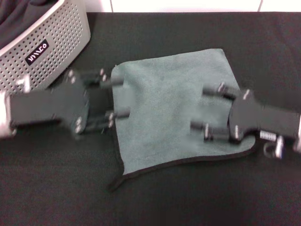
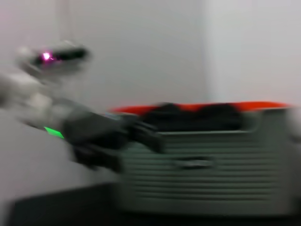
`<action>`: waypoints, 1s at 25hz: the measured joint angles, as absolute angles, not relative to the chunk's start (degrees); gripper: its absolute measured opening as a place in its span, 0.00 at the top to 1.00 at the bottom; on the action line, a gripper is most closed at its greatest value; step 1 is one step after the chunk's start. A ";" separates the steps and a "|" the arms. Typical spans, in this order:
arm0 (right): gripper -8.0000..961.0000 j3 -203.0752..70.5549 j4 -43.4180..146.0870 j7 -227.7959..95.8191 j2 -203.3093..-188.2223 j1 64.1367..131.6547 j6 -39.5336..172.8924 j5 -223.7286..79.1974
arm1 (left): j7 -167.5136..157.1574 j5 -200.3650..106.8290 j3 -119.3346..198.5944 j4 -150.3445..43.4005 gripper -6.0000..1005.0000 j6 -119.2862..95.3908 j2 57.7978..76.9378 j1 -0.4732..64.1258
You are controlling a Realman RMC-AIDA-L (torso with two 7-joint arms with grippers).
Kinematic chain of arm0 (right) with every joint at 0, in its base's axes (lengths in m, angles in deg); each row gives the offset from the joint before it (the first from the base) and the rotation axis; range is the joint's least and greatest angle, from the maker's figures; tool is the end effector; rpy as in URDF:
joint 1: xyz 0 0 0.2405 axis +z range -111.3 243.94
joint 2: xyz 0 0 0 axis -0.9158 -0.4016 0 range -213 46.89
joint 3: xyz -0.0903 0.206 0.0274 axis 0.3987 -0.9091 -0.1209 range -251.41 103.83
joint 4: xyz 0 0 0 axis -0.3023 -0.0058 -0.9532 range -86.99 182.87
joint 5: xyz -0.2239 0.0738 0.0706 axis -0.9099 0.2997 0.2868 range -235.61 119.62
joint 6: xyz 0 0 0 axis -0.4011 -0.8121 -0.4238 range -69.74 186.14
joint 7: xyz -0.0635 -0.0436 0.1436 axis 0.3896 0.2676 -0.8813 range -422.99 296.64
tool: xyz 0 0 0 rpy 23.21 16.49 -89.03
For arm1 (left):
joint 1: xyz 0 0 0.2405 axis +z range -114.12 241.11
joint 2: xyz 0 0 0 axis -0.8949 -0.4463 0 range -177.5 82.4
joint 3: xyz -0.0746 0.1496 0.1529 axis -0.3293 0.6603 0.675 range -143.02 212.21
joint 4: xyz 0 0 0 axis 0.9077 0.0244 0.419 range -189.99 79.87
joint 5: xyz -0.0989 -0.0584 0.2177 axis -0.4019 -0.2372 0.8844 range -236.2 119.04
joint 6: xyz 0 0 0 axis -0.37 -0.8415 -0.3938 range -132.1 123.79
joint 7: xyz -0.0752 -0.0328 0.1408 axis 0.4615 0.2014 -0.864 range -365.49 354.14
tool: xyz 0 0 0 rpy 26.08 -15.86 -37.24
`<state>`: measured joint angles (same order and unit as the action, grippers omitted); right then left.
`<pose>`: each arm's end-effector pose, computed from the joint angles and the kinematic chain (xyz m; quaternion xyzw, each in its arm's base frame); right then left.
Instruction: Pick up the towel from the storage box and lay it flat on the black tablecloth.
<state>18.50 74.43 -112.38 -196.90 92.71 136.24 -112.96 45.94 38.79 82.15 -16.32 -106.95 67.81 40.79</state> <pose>0.2176 0.3328 -0.0627 -0.9272 0.0625 0.3351 0.1551 -0.2470 0.3111 0.0332 -0.9343 0.0358 -0.3197 0.1536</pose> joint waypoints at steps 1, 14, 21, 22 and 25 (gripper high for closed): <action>0.36 18.46 74.42 -113.75 -196.90 92.48 139.08 -114.82 | 43.94 38.81 82.14 -18.12 0.41 -108.66 67.01 41.09; 0.12 18.15 75.06 -122.47 -196.14 95.13 156.68 -119.92 | 43.62 39.23 82.59 -27.04 0.40 -117.36 62.97 41.61; 0.12 18.14 75.25 -122.37 -196.55 95.25 156.27 -120.02 | 48.72 40.24 83.05 -27.78 0.40 -118.10 62.93 40.45; 0.12 18.14 75.26 -122.35 -196.57 95.26 156.27 -120.03 | 49.46 40.30 83.12 -27.78 0.40 -118.13 62.87 40.29; 0.12 18.10 75.27 -122.31 -196.59 95.32 156.27 -120.04 | 49.63 40.18 82.96 -27.74 0.40 -118.16 62.91 40.21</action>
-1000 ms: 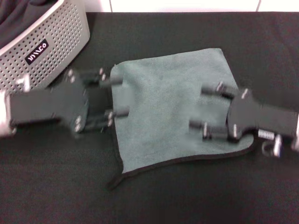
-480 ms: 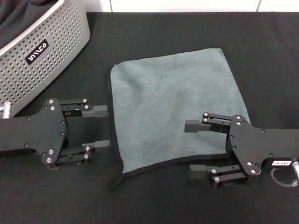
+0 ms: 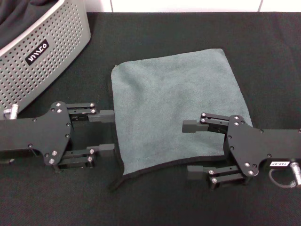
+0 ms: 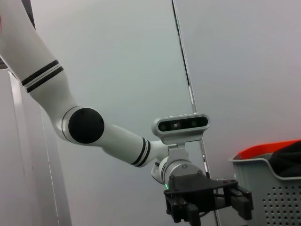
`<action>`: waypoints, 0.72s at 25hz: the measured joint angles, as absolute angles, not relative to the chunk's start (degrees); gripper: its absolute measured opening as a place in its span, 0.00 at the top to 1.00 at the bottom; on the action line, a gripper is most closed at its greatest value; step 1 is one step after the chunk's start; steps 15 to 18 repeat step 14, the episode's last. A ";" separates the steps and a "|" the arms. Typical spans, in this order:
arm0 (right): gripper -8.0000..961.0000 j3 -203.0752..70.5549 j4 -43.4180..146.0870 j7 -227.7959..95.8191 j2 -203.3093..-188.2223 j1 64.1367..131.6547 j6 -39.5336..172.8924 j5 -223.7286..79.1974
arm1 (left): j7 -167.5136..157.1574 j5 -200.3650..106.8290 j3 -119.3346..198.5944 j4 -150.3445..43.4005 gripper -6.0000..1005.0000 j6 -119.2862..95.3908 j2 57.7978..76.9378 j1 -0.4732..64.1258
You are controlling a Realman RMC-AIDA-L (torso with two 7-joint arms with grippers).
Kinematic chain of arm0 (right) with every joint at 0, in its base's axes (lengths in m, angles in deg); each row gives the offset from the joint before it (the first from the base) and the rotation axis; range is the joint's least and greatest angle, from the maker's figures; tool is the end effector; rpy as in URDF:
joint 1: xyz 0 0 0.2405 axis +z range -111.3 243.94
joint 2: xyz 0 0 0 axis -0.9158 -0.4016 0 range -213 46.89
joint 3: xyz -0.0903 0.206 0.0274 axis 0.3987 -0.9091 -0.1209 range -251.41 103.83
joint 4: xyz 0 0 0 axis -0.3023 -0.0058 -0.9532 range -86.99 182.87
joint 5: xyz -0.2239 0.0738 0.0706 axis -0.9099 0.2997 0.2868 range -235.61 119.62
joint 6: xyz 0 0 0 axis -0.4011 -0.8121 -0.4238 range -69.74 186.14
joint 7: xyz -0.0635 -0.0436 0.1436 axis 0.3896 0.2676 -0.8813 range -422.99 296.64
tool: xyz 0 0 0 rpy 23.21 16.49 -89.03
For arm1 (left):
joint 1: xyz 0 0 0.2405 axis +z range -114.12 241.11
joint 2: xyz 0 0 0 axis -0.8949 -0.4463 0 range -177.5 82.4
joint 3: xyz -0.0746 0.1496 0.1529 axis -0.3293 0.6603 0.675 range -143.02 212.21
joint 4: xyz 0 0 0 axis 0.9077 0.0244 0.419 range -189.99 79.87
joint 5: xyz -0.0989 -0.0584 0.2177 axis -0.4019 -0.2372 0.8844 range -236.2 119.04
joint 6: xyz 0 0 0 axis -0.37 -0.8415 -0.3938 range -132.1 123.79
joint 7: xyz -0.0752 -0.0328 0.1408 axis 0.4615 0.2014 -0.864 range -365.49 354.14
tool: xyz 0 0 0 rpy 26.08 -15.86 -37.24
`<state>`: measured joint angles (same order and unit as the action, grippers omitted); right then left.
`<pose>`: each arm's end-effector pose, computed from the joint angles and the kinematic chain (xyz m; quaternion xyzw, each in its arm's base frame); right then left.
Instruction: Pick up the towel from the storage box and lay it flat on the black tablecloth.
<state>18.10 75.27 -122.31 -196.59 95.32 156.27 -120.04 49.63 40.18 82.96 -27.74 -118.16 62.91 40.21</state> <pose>0.1811 0.2890 -0.0510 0.9147 -0.0426 -0.3998 0.0419 -0.2624 0.2701 0.0376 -0.9271 -0.0350 -0.3708 0.0433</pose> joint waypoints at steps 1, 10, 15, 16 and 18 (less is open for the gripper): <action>0.12 18.06 75.27 -122.29 -196.60 95.32 156.27 -120.03 | 49.55 40.15 82.91 -27.73 0.40 -118.16 62.93 40.20; 0.12 16.61 75.28 -122.15 -196.81 95.83 156.14 -120.05 | 49.44 39.69 82.84 -27.41 0.40 -117.94 62.95 40.20; 0.12 16.58 75.28 -122.17 -196.78 96.07 156.14 -120.15 | 49.42 39.56 82.85 -27.32 0.40 -117.84 62.93 40.21; 0.12 16.58 75.28 -122.17 -196.78 96.07 156.14 -120.15 | 49.42 39.56 82.85 -27.32 0.40 -117.84 62.93 40.21; 0.12 16.58 75.28 -122.17 -196.78 96.07 156.14 -120.15 | 49.42 39.56 82.85 -27.32 0.40 -117.84 62.93 40.21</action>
